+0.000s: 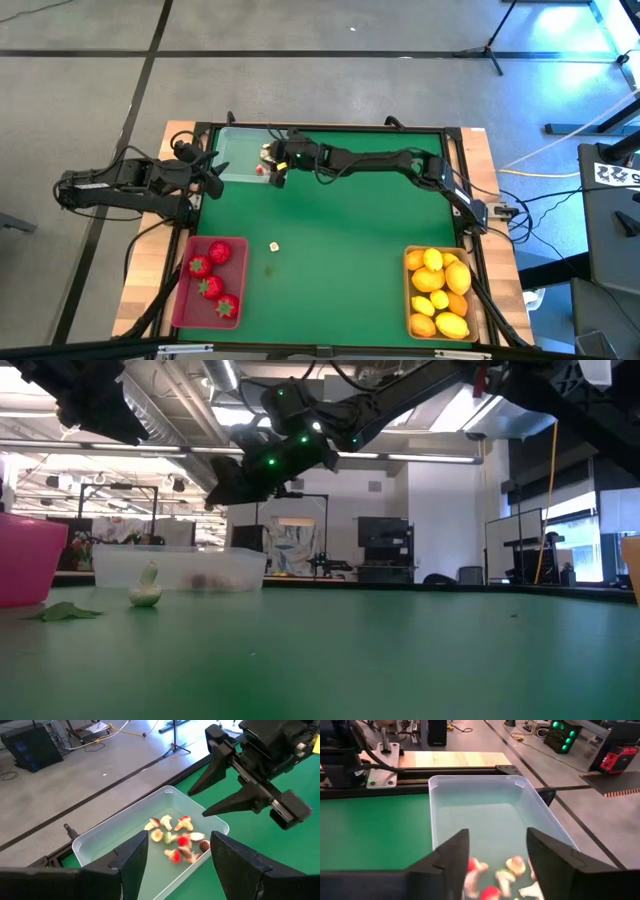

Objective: Sort produce into baskets
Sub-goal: Put the brown mushroom into the transparent bin, then put the green mushroom into the transparent bin

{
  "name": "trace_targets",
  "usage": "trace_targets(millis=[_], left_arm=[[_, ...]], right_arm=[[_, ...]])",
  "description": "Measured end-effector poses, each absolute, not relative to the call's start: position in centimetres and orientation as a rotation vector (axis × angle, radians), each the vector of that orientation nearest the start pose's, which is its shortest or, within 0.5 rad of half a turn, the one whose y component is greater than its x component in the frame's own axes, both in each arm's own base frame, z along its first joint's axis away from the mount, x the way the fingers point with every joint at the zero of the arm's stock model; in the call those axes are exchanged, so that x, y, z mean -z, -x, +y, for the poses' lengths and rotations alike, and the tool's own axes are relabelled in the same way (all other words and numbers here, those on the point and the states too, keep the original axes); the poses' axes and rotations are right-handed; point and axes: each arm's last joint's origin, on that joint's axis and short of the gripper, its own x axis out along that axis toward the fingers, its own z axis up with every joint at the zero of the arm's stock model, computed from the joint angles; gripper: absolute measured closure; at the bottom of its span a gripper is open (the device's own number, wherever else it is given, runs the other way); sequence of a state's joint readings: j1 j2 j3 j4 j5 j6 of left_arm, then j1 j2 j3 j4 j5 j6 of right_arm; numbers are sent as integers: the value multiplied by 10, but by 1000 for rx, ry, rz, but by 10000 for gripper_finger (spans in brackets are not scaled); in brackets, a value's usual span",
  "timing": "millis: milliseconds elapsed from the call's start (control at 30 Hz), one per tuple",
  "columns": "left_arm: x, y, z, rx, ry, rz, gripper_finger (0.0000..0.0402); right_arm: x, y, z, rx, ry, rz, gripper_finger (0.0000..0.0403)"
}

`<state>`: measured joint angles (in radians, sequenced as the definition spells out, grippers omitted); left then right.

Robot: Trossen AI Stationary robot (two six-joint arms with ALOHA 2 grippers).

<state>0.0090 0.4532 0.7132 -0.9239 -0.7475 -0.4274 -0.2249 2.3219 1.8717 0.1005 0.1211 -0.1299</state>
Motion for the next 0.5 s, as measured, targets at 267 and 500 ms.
trace_targets(millis=[267,500], left_arm=[[-285,-74,20,-844,149,464,192],[-285,-74,20,-844,149,464,192]], right_arm=[[-214,-526,-100,102,41,365,170],[-203,-529,-23,-224,8,480,169]])
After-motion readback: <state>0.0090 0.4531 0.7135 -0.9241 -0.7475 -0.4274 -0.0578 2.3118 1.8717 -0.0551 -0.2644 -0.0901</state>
